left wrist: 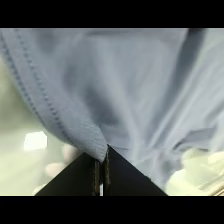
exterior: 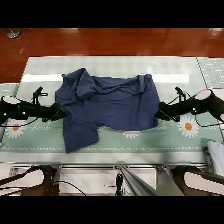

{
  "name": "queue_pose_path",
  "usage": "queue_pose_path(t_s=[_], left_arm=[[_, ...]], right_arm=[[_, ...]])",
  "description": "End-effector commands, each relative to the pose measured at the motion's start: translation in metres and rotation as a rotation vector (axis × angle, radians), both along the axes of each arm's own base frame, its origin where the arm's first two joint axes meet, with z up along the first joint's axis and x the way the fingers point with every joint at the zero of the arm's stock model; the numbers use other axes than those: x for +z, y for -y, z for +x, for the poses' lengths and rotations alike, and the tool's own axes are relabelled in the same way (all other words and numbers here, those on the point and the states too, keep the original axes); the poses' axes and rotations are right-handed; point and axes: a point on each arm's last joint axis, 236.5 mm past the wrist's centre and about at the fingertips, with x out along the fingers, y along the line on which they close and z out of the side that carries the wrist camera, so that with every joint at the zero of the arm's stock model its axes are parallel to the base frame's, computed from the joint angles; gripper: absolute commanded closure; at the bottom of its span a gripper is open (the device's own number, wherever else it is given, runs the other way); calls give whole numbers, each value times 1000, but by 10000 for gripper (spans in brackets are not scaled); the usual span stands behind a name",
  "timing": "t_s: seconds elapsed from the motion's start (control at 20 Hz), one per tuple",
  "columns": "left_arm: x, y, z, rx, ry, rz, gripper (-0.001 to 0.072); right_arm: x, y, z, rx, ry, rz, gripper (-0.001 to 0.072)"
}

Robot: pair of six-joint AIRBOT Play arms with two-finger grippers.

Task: Fold the shirts.

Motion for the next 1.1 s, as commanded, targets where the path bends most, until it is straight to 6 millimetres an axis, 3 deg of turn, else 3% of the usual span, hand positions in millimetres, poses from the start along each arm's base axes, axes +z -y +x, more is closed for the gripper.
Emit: queue_pose_path(t_s=[0.0,0.05,0.1,0.2,0.25,0.3,0.35,0.5,0.55,0.6,0.7,0.9,1.05], left_arm=[[41,4,29,36,111,-44,684],[79,3,54,64,218,-68,684],[134,1,82,102,365,-101,684],[265,-8,122,160,701,-108,684],[327,-14,128,171,862,-67,684],[385,-19,126,153,1025,12,684],[428,-24,118,152,1119,81,685],[528,-28,64,156,1312,277,685],[550,-33,43,184,1355,349,685],[569,-39,18,256,1375,391,685],[595,-36,-35,286,1459,481,685],[609,-59,-140,370,1523,842,685],[603,-70,-198,460,1500,933,685]], right_arm=[[39,-2,24,66,74,-24,696],[70,1,47,52,166,-33,696],[116,6,74,45,293,-53,696],[226,16,116,28,572,-104,696],[282,21,125,24,712,-140,696],[335,35,126,-4,824,-222,696],[379,45,117,-39,903,-279,696],[500,43,53,-51,1200,-353,695],[522,39,25,-53,1260,-361,695],[531,34,-8,-37,1284,-374,695],[536,32,-64,-11,1294,-421,695],[557,40,-146,-78,1399,-510,695],[546,38,-186,-92,1378,-509,695]])
